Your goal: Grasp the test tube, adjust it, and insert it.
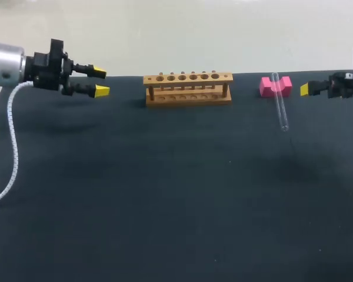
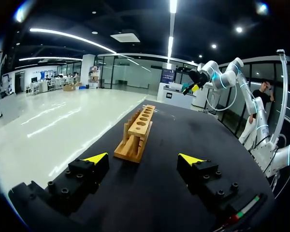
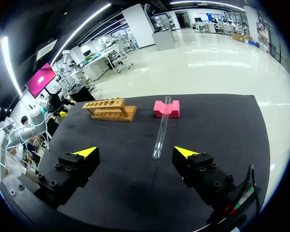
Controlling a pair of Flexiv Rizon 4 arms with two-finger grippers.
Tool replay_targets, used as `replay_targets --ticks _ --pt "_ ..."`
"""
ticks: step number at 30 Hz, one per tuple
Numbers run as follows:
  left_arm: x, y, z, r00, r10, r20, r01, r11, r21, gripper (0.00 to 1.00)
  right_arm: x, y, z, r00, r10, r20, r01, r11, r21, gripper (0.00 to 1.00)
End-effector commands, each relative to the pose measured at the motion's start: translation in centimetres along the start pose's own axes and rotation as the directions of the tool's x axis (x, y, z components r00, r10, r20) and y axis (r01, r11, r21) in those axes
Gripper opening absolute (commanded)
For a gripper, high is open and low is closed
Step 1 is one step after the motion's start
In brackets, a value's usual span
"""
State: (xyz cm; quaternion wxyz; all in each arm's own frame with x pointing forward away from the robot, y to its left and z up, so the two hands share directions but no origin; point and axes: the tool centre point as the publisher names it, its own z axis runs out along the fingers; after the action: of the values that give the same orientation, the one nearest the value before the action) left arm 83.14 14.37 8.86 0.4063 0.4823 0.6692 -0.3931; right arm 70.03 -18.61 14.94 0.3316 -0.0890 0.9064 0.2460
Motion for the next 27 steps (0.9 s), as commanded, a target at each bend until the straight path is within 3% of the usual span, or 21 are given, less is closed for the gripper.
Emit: replay_targets --ticks 1,17,27 --pt "0.1 0.2 0.0 1.0 0.002 0.001 -0.002 1.0 0.006 1.0 0.0 0.1 0.0 1.0 0.0 0.0 0.0 1.0 0.005 1.0" --pt "0.1 0.2 0.0 1.0 0.002 0.001 -0.002 1.0 0.006 1.0 0.0 0.1 0.0 1.0 0.0 0.0 0.0 1.0 0.005 1.0" --pt "0.1 0.2 0.0 1.0 0.002 0.001 -0.002 1.0 0.006 1.0 -1.6 0.2 4.0 0.992 -0.072 0.105 0.06 0.991 0.12 1.0"
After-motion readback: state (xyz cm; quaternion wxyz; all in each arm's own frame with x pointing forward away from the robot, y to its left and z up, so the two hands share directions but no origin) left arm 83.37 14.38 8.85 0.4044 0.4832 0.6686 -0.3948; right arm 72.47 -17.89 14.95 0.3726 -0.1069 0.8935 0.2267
